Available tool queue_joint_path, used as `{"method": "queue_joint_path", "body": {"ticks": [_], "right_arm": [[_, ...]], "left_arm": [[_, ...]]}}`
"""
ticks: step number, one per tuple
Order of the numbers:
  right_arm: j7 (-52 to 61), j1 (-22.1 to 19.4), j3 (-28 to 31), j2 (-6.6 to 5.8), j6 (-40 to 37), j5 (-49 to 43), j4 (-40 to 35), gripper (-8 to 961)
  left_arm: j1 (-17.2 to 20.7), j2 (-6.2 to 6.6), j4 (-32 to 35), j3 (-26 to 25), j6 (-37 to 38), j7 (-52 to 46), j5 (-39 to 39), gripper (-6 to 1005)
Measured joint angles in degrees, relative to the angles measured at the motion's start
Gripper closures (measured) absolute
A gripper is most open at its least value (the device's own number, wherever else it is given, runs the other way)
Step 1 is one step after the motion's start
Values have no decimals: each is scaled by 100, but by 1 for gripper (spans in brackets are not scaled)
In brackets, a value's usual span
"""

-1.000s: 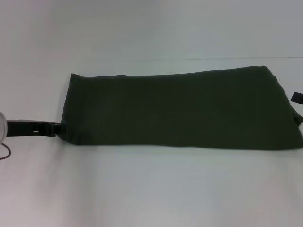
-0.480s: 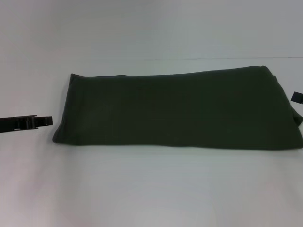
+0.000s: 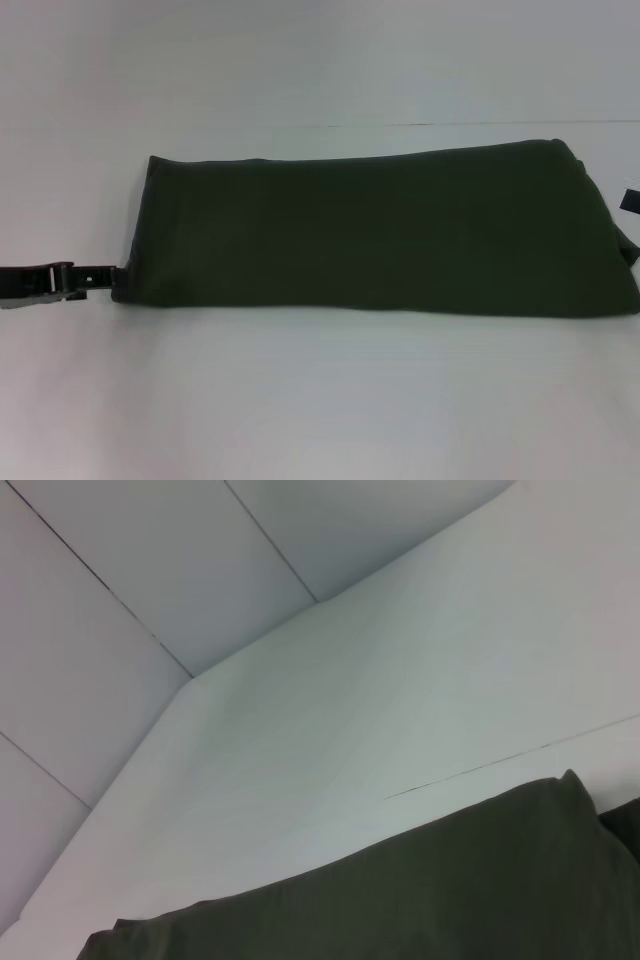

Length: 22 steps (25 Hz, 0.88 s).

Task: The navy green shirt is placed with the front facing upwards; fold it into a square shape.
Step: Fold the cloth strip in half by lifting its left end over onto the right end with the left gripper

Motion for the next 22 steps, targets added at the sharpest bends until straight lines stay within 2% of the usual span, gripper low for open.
{"method": "queue_joint_path", "body": {"ticks": [7, 11, 15, 22], "right_arm": [[57, 50, -2, -32, -39, -10, -25, 27], [59, 131, -26, -70, -44, -23, -24, 29], [155, 254, -114, -165, -45, -35, -13, 34], [453, 482, -611, -340, -46, -47, -45, 33]], "left_arm": [[-174, 50, -210, 111, 93, -494, 391, 161], [-254, 52, -518, 132, -44, -640, 423, 138], [-341, 47, -669, 132, -109, -788, 434, 126], [-476, 45, -930, 175, -305, -947, 453, 127]]}}
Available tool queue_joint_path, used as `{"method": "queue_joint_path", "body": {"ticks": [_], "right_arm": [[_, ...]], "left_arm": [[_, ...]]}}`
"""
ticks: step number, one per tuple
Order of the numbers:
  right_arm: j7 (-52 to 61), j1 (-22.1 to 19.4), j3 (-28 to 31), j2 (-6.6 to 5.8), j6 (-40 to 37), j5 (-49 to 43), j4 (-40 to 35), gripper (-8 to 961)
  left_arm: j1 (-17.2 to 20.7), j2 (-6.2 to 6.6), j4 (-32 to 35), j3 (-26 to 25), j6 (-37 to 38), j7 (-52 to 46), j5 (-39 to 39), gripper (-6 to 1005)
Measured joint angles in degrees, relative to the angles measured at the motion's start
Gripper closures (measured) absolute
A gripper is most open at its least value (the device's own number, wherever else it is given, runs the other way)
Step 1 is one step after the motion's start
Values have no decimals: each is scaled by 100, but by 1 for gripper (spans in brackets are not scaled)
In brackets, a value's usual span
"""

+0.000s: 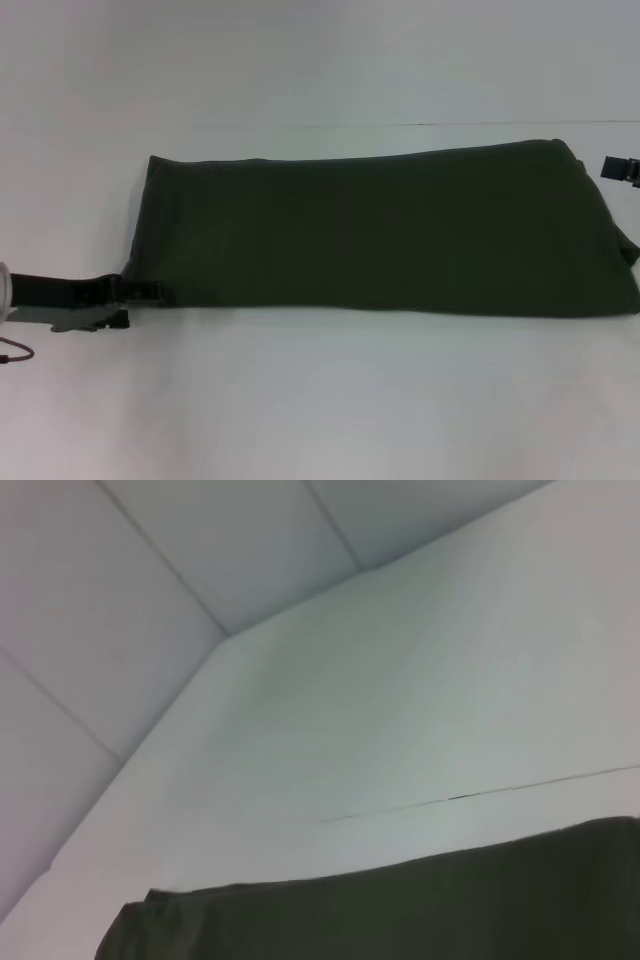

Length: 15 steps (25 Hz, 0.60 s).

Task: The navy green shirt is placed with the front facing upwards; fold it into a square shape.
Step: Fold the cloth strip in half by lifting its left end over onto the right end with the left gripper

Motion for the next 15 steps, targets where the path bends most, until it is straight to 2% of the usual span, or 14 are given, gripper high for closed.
{"method": "queue_joint_path", "body": {"ticks": [15], "right_arm": [[84, 74, -81, -56, -24, 32, -82, 34]], "left_arm": [[-156, 48, -272, 107, -344, -182, 69, 127]]}}
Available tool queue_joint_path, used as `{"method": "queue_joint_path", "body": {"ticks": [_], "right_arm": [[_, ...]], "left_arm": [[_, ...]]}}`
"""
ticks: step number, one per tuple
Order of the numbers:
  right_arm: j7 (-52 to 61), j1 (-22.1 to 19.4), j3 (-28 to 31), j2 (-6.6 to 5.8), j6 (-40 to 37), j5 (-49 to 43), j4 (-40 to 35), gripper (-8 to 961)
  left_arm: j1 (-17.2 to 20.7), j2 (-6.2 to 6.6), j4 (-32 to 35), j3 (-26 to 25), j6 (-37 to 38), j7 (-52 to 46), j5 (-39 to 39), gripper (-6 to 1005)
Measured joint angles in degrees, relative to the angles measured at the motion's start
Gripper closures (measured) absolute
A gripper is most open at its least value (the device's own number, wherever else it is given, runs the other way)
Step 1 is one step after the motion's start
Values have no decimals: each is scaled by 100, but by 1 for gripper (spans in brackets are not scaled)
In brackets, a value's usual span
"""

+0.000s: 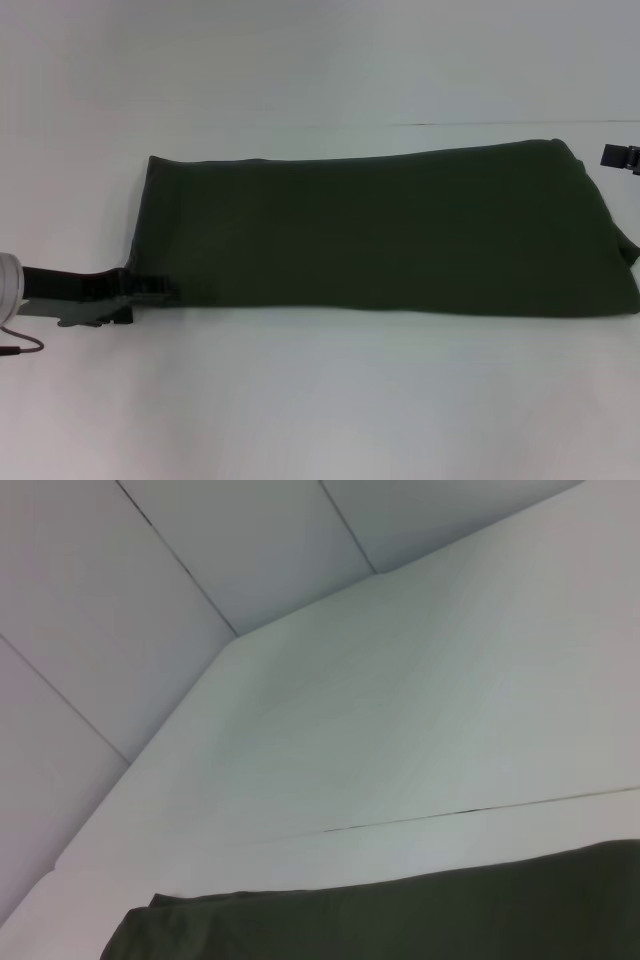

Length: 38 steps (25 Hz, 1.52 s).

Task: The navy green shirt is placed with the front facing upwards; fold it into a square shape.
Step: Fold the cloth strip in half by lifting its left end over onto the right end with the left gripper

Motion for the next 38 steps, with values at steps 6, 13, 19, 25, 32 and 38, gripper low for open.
{"method": "queue_joint_path", "body": {"ticks": [6, 13, 19, 25, 32, 38], "right_arm": [[-1, -30, 5, -2, -34, 9, 0, 34], [-2, -55, 56, -2, -89, 14, 0, 33], [-2, -65, 91, -1, -130, 16, 0, 33], [-2, -64, 93, -2, -135, 15, 0, 33], [-2, -63, 102, -2, -127, 15, 0, 35], [-2, -63, 117, -2, -94, 15, 0, 37]], "left_arm": [[-66, 14, -76, 15, -33, -2, 117, 126], [-77, 21, -80, 90, -178, -5, 138, 126], [-152, 35, -150, 149, -369, -6, 265, 127], [-254, 45, -212, 150, -498, -6, 289, 127], [-318, 72, -209, 150, -584, -6, 244, 127], [-349, 72, -191, 149, -657, -5, 233, 132]]}}
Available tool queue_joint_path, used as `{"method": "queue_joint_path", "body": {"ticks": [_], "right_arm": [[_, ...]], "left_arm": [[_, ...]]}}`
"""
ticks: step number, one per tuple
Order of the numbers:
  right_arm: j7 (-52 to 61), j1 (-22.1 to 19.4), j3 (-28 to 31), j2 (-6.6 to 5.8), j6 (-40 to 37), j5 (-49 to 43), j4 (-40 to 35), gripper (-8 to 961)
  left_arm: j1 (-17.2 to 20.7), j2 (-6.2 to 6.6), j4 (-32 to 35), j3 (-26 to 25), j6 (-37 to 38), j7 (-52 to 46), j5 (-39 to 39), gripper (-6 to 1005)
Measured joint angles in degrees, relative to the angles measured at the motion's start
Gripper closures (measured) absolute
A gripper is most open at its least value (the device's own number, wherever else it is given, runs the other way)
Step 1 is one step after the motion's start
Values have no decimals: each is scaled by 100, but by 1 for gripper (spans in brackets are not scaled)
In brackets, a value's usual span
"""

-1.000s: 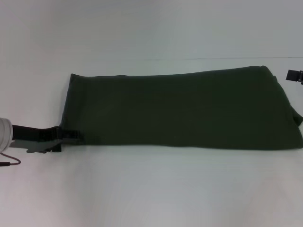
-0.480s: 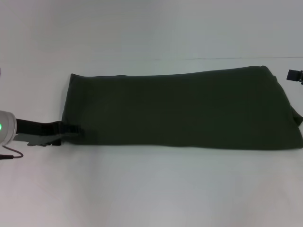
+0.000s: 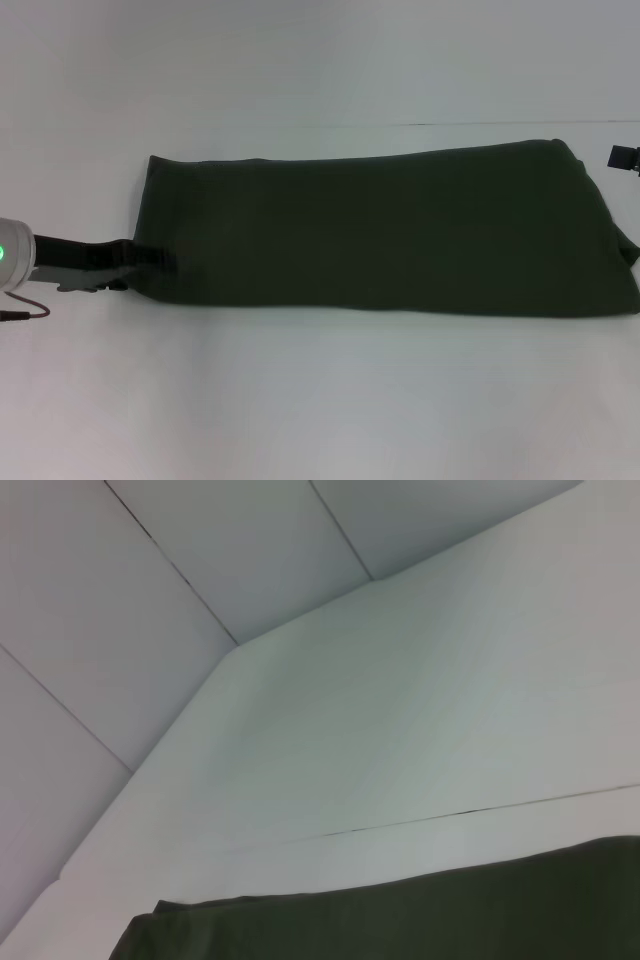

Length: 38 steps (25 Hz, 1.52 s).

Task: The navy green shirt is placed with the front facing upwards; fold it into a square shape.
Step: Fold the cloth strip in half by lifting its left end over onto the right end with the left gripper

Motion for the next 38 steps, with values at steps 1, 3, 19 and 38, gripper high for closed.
{"method": "queue_joint_path", "body": {"ticks": [1, 3, 19, 38], "right_arm": [[0, 0, 1, 0, 3, 0, 0, 37], [0, 0, 6, 0, 8, 0, 0, 37], [0, 0, 35, 0, 33, 0, 0, 37], [-16, 2, 54, 1, 9, 0, 0, 37]], "left_arm": [[-5, -1, 0, 0, -7, 1, -3, 133], [-13, -1, -1, 0, -9, 4, -4, 135], [-7, -35, -62, 124, -348, 148, 53, 207], [62, -38, -51, 135, -402, 105, 144, 890]]}}
